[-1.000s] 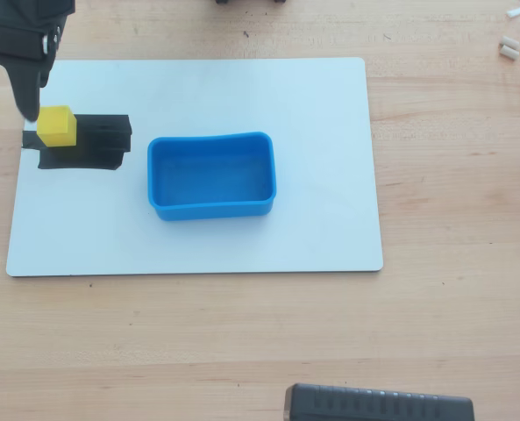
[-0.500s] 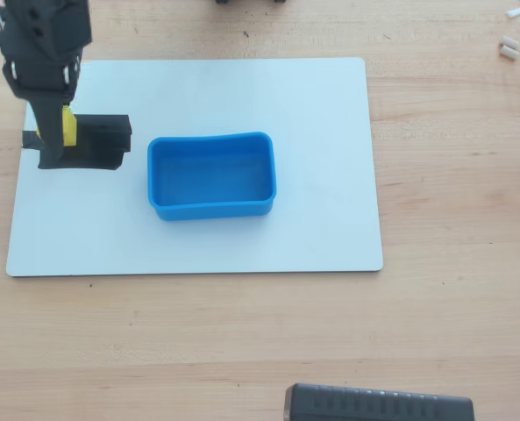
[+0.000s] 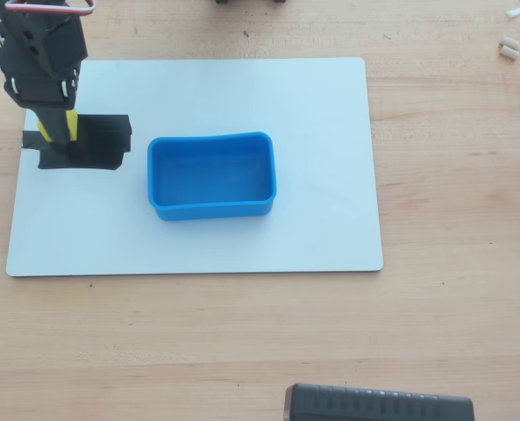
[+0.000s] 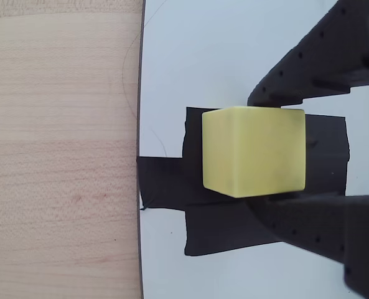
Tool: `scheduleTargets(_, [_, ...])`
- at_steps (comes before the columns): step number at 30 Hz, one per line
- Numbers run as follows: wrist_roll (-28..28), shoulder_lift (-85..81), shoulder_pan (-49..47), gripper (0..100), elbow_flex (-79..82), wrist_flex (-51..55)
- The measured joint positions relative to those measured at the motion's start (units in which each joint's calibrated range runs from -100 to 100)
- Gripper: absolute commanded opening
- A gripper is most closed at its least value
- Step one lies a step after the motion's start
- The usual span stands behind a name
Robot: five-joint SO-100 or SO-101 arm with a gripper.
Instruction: Pick up yellow cube and drop it in the blue rectangular bin
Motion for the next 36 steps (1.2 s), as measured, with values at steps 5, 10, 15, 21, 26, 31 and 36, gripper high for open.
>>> scheduleTargets(5, [-1.3,0.0,0.0,15,-0.3,2.7])
scheduleTargets(10, [-5.6,-1.2,-2.7,15,-2.4,8.7])
scheduleTargets(15, [-9.7,-7.5,-7.8,15,-4.2,16.5])
scheduleTargets(21, [-13.6,-18.3,-16.1,15,-4.2,24.2])
scheduleTargets(26, [-17.0,-23.1,-23.2,15,-4.2,25.6])
scheduleTargets(31, [-18.3,-28.9,-30.1,15,-0.7,23.6])
scheduleTargets(36, [-18.3,-34.0,-35.0,15,10.4,16.6])
